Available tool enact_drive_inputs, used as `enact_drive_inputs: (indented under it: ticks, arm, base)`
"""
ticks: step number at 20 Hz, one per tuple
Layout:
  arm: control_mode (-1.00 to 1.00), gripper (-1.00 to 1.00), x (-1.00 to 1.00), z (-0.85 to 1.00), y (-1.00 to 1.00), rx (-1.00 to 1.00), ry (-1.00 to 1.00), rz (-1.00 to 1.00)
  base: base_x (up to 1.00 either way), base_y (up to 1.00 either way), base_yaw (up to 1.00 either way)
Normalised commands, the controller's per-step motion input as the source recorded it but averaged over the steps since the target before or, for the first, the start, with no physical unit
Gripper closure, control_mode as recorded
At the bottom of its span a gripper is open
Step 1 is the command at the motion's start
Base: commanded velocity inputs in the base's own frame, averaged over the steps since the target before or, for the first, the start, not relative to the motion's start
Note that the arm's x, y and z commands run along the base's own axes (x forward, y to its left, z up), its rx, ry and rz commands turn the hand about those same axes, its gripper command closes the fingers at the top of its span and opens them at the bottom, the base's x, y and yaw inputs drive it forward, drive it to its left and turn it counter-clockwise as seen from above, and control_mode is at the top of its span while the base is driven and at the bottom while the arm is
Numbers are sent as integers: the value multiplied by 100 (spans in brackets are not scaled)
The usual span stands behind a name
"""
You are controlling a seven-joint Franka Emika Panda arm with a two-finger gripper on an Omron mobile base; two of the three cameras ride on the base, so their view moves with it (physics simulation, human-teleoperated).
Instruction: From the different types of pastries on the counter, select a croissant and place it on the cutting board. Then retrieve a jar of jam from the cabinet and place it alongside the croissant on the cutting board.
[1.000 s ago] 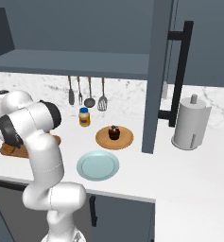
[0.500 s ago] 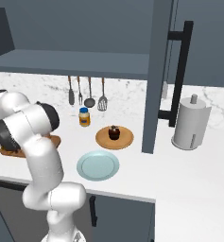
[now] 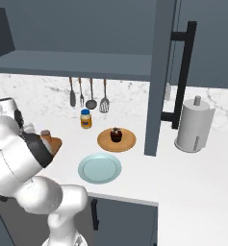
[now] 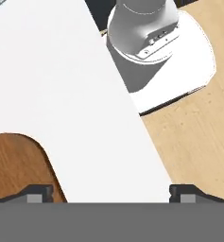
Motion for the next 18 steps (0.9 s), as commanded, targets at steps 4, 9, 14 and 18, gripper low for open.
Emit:
enact_drive_inputs:
  ticks: [4,9,14,18]
  arm:
    - [-100,-100,-83,-4,-100,0,5,10]
    - [-100,-100,-55,-1,-100,0,3,4]
    - [-100,-100,-48,0,-100,0,0,0]
    - [-100,-100,-17,-11,-100,0,1,0]
  base:
    - [0,0,0]
    - [0,0,0]
    - [0,0,0]
    - [0,0,0]
